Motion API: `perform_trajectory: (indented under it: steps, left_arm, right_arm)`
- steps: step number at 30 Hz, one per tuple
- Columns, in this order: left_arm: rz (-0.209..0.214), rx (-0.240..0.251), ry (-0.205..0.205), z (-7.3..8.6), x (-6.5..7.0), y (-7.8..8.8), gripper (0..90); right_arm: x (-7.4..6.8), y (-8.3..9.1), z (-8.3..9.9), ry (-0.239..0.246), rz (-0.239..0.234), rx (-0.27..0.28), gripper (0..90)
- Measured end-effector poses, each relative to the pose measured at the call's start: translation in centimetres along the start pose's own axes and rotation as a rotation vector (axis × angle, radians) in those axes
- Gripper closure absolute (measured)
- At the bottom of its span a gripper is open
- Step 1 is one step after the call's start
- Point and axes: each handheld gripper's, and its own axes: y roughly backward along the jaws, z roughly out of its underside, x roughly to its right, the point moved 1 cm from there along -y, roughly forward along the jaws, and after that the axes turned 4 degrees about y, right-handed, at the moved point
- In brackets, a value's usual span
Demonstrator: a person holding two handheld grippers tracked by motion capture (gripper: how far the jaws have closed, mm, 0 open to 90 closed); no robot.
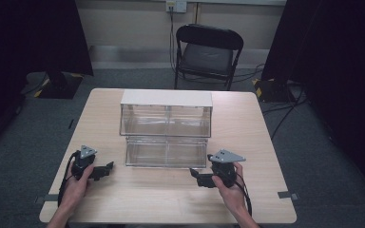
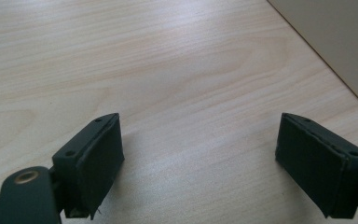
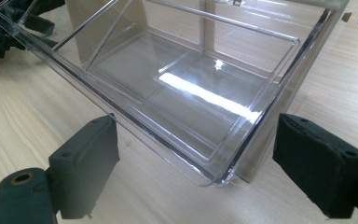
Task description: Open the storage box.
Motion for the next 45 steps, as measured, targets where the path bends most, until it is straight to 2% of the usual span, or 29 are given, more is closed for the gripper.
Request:
perform_trajectory:
  steps: [23, 27, 45]
  left_arm:
    - [0.000, 0.000, 0.000, 0.0, 0.0, 0.0, 14.4]
    - [0.000, 0.000, 0.000, 0.0, 0.0, 0.0, 14.4]
    - [-0.001, 0.000, 0.000, 0.0, 0.0, 0.0, 14.4]
  right_arm:
    - [0.0, 0.6, -0.7, 0.001, -0.006, 0.035, 13.6]
    - [0.0, 0.8, -1.0, -0.002, 0.010, 0.053, 13.8]
    - [0.0, 0.9, -1.3, -0.009, -0.001, 0.050, 13.8]
